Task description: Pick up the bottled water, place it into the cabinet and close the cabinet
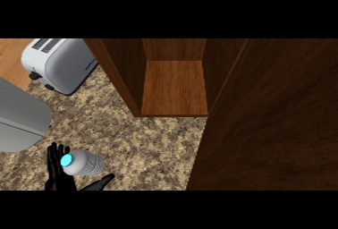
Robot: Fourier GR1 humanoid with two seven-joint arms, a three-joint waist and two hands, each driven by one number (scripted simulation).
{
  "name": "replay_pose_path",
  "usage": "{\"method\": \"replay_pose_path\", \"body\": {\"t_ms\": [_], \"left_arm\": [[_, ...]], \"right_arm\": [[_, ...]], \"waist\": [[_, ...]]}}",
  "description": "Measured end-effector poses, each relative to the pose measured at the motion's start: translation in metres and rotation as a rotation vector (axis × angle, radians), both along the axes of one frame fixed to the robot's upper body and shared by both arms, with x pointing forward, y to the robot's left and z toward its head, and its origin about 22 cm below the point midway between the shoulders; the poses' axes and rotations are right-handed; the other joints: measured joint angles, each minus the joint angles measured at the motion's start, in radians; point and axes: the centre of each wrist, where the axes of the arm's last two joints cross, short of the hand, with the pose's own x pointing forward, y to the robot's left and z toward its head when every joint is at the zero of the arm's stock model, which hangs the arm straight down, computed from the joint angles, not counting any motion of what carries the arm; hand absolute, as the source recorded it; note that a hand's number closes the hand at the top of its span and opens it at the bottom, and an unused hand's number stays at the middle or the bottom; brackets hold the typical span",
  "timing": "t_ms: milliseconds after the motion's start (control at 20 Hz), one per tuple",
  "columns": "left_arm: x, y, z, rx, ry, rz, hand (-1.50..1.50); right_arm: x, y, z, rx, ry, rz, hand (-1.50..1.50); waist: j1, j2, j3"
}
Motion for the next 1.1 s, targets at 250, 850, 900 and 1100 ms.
{"method": "replay_pose_path", "body": {"t_ms": [250, 850, 900, 1100], "left_arm": [[0.005, -0.002, -0.014, -0.007, 0.007, 0.013, -1.50], [-0.001, 0.000, -0.050, -0.058, -0.027, 0.011, -1.50], [-0.001, 0.003, -0.051, -0.063, -0.030, 0.006, -1.50], [-0.003, 0.000, -0.057, -0.097, -0.064, -0.014, 1.50]], "right_arm": [[0.000, 0.002, 0.000, -0.005, -0.002, 0.007, -1.50], [-0.004, 0.009, -0.001, 0.011, 0.010, 0.017, -1.50], [-0.003, 0.008, -0.001, 0.011, 0.004, 0.011, -1.50], [0.000, 0.005, 0.000, -0.007, 0.000, -0.001, -1.50]], "waist": [[0.000, 0.000, 0.000], [-0.001, 0.000, 0.000], [0.000, 0.000, 0.000], [0.001, 0.000, 0.000]]}}
